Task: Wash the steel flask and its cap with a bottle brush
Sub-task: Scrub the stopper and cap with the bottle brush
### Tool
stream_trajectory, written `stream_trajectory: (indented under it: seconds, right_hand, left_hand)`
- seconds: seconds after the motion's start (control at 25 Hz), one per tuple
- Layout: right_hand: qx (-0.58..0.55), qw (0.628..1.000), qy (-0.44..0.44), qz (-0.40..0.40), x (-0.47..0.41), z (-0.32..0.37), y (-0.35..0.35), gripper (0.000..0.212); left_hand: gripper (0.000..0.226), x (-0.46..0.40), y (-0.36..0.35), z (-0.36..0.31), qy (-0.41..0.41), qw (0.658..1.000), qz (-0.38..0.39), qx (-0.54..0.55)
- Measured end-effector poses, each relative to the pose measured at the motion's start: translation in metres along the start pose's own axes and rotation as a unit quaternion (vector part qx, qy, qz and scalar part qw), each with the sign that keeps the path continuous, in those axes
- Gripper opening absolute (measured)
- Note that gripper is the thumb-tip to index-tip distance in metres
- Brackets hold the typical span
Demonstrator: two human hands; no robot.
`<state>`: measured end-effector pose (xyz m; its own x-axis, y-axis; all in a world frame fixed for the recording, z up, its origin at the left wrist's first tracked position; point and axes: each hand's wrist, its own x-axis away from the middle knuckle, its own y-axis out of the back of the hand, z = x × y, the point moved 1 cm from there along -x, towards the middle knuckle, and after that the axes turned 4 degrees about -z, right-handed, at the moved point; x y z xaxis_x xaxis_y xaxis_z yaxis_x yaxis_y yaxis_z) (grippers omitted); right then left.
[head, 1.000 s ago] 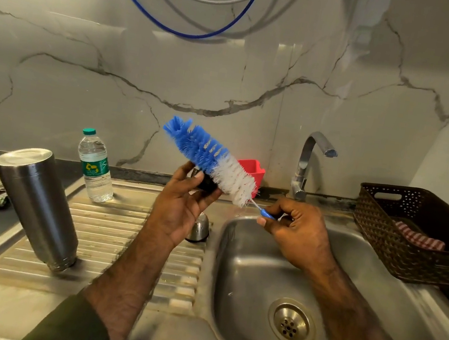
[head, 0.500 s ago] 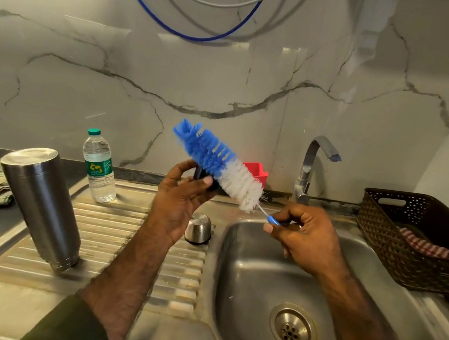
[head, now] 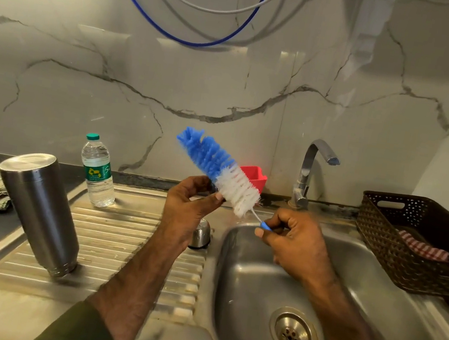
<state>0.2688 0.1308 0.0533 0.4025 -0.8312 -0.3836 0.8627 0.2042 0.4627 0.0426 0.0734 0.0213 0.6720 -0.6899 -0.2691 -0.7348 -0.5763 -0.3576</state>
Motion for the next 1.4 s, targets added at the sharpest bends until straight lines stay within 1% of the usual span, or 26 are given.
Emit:
stream_trajectory:
  seconds: [0.08, 0.16, 0.2, 0.28, 0.36, 0.44, 0.52, 0.56, 0.64, 0.72, 0.76, 0.84, 0.96, 1.0, 1.08, 1.2, 1.28, 1.4]
  right_hand:
    - [0.007, 0.999, 0.020, -0.039, 0.001, 0.005, -0.014, 0.022]
    - [0.020, 0.999, 0.013, -0.038, 0.000, 0.007, -0.013, 0.021]
    - [0.024, 1.000, -0.001, -0.018, 0.000, 0.006, -0.007, 0.021]
    - [0.014, 0.999, -0.031, 0.035, 0.001, 0.003, 0.006, 0.022]
    - [0.007, 0.996, -0.052, 0.066, 0.002, 0.005, 0.008, 0.023]
    - [0.023, 0.998, -0.040, 0.035, 0.003, 0.012, 0.000, 0.024]
    - [0.044, 0.999, -0.015, -0.017, 0.004, 0.018, -0.009, 0.023]
    - [0.050, 0.998, -0.006, -0.031, 0.004, 0.020, -0.009, 0.022]
    - [0.062, 0.998, -0.002, -0.027, 0.004, 0.021, -0.004, 0.022]
    - [0.080, 0.997, -0.020, 0.010, 0.003, 0.016, 0.005, 0.022]
    - [0.088, 0.995, -0.028, 0.029, 0.003, 0.014, 0.008, 0.022]
    - [0.097, 0.994, -0.030, 0.029, 0.002, 0.013, 0.007, 0.021]
    - [0.081, 0.996, -0.019, -0.025, 0.002, 0.019, -0.003, 0.023]
    - [0.075, 0.996, -0.015, -0.034, 0.002, 0.021, -0.004, 0.024]
    - [0.077, 0.997, -0.022, -0.022, 0.001, 0.022, 0.002, 0.024]
    - [0.097, 0.993, -0.057, 0.034, 0.002, 0.021, 0.020, 0.023]
    - [0.105, 0.992, -0.063, 0.043, 0.001, 0.022, 0.021, 0.024]
    - [0.098, 0.994, -0.048, 0.004, 0.000, 0.024, 0.006, 0.022]
  left_hand:
    - [0.045, 0.000, -0.005, 0.002, -0.038, 0.998, -0.002, -0.042]
    - [0.054, -0.003, -0.002, -0.001, -0.053, 0.998, -0.029, -0.023]
    - [0.055, -0.007, 0.004, -0.004, -0.059, 0.997, -0.052, -0.013]
    - [0.050, -0.019, 0.021, -0.006, -0.063, 0.993, -0.100, 0.004]
    - [0.041, -0.018, 0.026, -0.006, -0.059, 0.991, -0.116, -0.008]
    - [0.035, -0.005, 0.010, -0.006, -0.065, 0.994, -0.077, -0.053]
    - [0.037, 0.006, -0.009, -0.002, -0.082, 0.992, -0.028, -0.091]
    - [0.038, 0.007, -0.014, -0.003, -0.089, 0.991, -0.028, -0.096]
    - [0.039, -0.001, -0.008, -0.010, -0.099, 0.987, -0.085, -0.090]
    - [0.040, -0.013, 0.008, -0.017, -0.099, 0.981, -0.141, -0.085]
    - [0.040, -0.014, 0.013, -0.019, -0.100, 0.979, -0.153, -0.085]
    - [0.042, -0.009, 0.008, -0.018, -0.102, 0.981, -0.135, -0.096]
    - [0.043, 0.006, -0.013, -0.011, -0.115, 0.985, -0.050, -0.119]
    - [0.044, 0.006, -0.015, -0.010, -0.126, 0.983, -0.039, -0.129]
    - [0.045, -0.002, -0.008, -0.013, -0.134, 0.979, -0.069, -0.134]
    - [0.043, -0.014, 0.013, -0.021, -0.125, 0.978, -0.131, -0.105]
    - [0.044, -0.012, 0.013, -0.021, -0.122, 0.980, -0.122, -0.100]
    - [0.046, 0.002, -0.007, -0.012, -0.124, 0.981, -0.063, -0.135]
